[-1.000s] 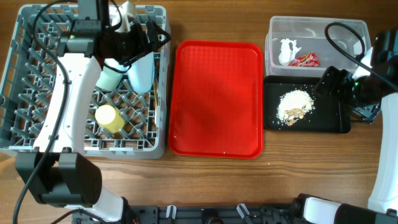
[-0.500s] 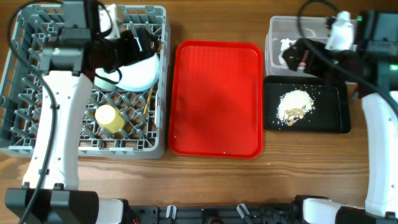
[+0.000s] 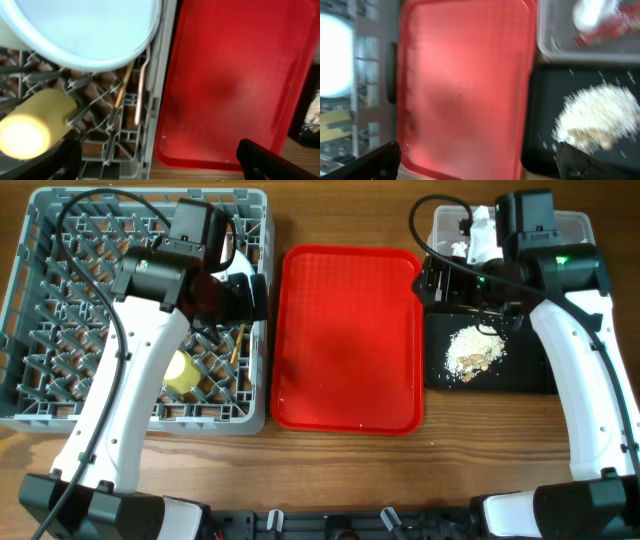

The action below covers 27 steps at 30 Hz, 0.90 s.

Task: Sort waste into correct bins and load items into the dishwasher rack

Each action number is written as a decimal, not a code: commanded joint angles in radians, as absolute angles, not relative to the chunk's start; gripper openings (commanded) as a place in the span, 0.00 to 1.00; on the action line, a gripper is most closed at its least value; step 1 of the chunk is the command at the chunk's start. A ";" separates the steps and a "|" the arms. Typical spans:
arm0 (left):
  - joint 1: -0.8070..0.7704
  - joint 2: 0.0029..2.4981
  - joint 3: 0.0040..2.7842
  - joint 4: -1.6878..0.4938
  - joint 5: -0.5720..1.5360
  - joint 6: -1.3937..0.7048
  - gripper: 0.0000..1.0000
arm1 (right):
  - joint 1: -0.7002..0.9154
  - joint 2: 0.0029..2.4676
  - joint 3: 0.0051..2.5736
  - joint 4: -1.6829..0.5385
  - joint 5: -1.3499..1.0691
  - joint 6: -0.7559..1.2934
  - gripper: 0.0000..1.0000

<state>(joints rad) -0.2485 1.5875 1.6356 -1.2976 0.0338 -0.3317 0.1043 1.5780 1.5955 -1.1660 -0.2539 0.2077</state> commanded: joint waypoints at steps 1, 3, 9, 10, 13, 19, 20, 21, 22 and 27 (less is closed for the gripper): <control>-0.252 1.595 1.636 -1.348 0.009 -0.356 1.00 | 0.106 1.537 1.600 -1.227 -0.152 0.220 1.00; -0.258 1.586 1.633 -1.364 0.009 -0.356 1.00 | 0.106 1.509 1.584 -1.244 -0.144 0.220 1.00; -0.236 1.517 1.574 -1.320 -0.006 -0.356 1.00 | 0.107 1.385 1.517 -1.251 -0.123 0.241 1.00; -0.236 1.510 1.570 -1.321 -0.006 -0.356 1.00 | 0.106 1.367 1.509 -1.251 -0.122 0.247 1.00; -0.238 1.485 1.551 -1.306 -0.006 -0.356 1.00 | 0.106 1.309 1.479 -1.250 -0.122 0.251 1.00; -0.168 1.475 1.542 -1.232 0.000 -0.357 1.00 | 0.106 1.285 1.467 -1.251 -0.122 0.242 1.00; -0.129 1.475 1.542 -1.213 0.016 -0.356 1.00 | 0.106 1.285 1.467 -1.251 -0.122 0.242 1.00; -0.081 1.475 1.542 -1.193 0.037 -0.356 1.00 | 0.106 1.285 1.467 -1.251 -0.122 0.242 1.00; -0.042 1.475 1.542 -1.178 0.051 -0.356 1.00 | 0.106 1.285 1.467 -1.250 -0.122 0.242 1.00; 0.163 1.504 1.542 -1.077 0.175 -0.343 0.98 | 0.106 1.286 1.467 -1.250 -0.123 0.243 1.00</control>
<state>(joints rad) 0.0673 1.4937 1.5471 -1.1145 0.0677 -0.3466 0.1043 1.2976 1.4784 -1.2518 -0.1440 0.2379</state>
